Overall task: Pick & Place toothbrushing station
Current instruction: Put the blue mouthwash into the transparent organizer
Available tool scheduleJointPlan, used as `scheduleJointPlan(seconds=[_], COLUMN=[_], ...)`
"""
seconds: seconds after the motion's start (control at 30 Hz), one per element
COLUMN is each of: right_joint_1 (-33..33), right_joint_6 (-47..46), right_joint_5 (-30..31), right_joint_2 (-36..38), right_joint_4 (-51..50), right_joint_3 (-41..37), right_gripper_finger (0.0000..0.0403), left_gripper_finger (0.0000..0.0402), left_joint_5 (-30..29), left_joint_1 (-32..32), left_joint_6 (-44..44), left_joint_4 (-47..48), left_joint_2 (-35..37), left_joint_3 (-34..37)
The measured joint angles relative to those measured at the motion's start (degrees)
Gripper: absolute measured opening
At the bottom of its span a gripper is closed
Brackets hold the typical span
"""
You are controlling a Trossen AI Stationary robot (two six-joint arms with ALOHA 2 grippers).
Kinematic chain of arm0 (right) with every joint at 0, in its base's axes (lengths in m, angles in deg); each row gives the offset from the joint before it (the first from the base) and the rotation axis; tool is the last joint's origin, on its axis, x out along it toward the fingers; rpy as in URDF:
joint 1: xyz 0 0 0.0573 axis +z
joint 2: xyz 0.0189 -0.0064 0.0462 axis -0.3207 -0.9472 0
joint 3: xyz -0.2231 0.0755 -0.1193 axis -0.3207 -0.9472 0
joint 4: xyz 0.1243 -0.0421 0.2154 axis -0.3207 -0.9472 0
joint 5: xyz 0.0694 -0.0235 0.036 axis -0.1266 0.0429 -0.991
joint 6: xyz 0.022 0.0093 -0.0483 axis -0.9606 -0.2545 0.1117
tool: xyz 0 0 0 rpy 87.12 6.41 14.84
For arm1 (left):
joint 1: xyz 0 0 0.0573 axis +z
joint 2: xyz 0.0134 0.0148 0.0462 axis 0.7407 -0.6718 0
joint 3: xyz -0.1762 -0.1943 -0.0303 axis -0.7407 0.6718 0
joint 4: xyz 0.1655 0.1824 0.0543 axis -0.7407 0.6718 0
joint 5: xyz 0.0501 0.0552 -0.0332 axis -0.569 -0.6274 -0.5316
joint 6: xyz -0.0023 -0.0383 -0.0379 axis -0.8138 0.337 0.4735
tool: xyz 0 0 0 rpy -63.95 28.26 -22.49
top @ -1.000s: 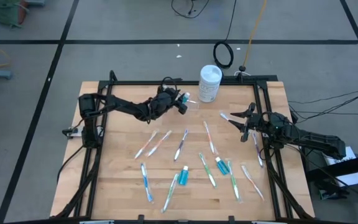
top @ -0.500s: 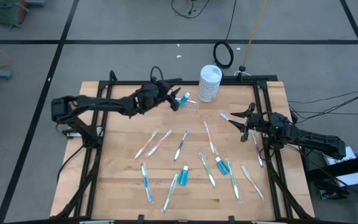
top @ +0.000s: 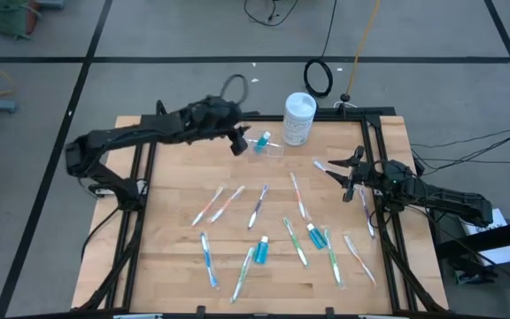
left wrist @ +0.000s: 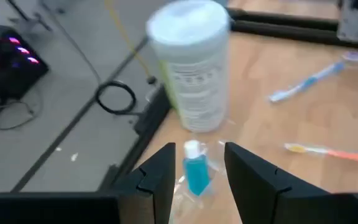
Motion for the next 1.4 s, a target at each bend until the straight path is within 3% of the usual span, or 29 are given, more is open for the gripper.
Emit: scheduleJointPlan(seconds=[0.27,0.47,0.97,1.4], right_joint_1=[0.00,0.00,0.00,0.00], right_joint_6=[0.34,-1.72,-6.05,-5.86], right_joint_5=[-0.07,-0.09,-0.15,-0.15], right_joint_2=[-0.01,0.02,0.01,0.01], right_joint_4=[-0.14,-0.47,-2.03,-1.96], right_joint_3=[-0.02,-0.01,-0.01,0.01], right_gripper_finger=[0.0144,0.0144,0.0144,0.0144], left_gripper_finger=[0.0145,0.0145,0.0145,0.0145], left_joint_5=[1.45,0.87,1.34,1.37], left_joint_1=[0.21,1.04,3.05,3.73], left_joint_6=[-3.22,0.47,2.40,3.77], left_joint_4=[2.19,-0.03,-1.24,-5.36], left_joint_2=[-16.12,-22.37,-29.62,-30.39], left_joint_3=[-8.37,-9.47,-9.50,-9.35])
